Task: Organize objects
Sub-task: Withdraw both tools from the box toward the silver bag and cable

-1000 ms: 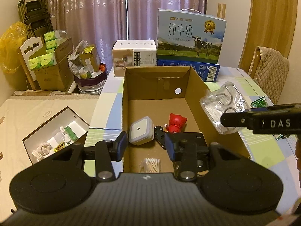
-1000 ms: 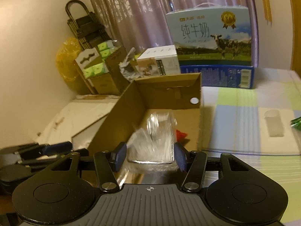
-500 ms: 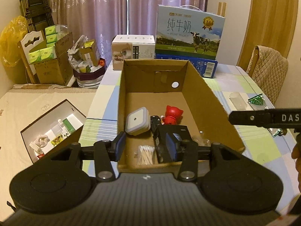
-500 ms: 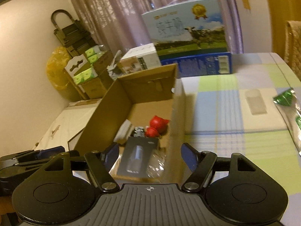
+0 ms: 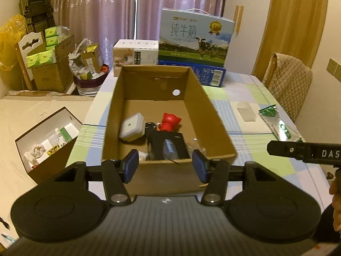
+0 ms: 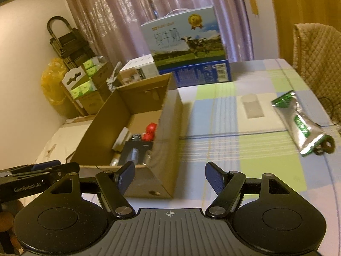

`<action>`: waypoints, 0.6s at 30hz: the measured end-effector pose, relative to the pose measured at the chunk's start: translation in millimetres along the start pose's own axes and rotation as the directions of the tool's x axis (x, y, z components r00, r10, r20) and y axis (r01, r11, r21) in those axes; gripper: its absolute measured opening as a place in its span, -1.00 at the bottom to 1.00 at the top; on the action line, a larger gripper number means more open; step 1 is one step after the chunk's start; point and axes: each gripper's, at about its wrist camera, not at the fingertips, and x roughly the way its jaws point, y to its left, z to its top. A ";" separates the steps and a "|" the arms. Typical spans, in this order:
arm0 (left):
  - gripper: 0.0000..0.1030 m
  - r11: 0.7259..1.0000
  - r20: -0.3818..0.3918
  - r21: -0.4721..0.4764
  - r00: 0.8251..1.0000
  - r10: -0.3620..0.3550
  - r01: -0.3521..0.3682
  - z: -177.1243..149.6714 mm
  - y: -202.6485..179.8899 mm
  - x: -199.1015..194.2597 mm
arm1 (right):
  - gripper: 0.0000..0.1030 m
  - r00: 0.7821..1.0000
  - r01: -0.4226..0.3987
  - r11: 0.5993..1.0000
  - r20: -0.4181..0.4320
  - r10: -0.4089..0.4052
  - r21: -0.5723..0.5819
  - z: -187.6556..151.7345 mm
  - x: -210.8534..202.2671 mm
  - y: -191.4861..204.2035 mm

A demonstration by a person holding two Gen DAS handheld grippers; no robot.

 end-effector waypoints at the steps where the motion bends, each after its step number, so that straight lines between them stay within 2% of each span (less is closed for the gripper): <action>1: 0.10 1.000 0.000 0.001 1.000 -0.001 0.001 -1.2 -3.4 -2.4 | 0.36 1.000 0.005 1.000 0.002 -0.005 0.002 -1.4 -3.8 -2.0; 13: 0.40 1.000 -0.013 0.003 1.000 -0.027 0.027 -15.7 -38.7 -24.8 | 0.36 0.996 0.077 0.997 0.049 -0.077 -0.008 -10.7 -51.6 -25.6; 18: 0.59 0.999 -0.012 0.014 0.999 -0.043 0.044 -18.2 -53.2 -28.8 | 0.36 0.990 0.126 0.992 0.059 -0.126 -0.002 -17.7 -66.5 -45.3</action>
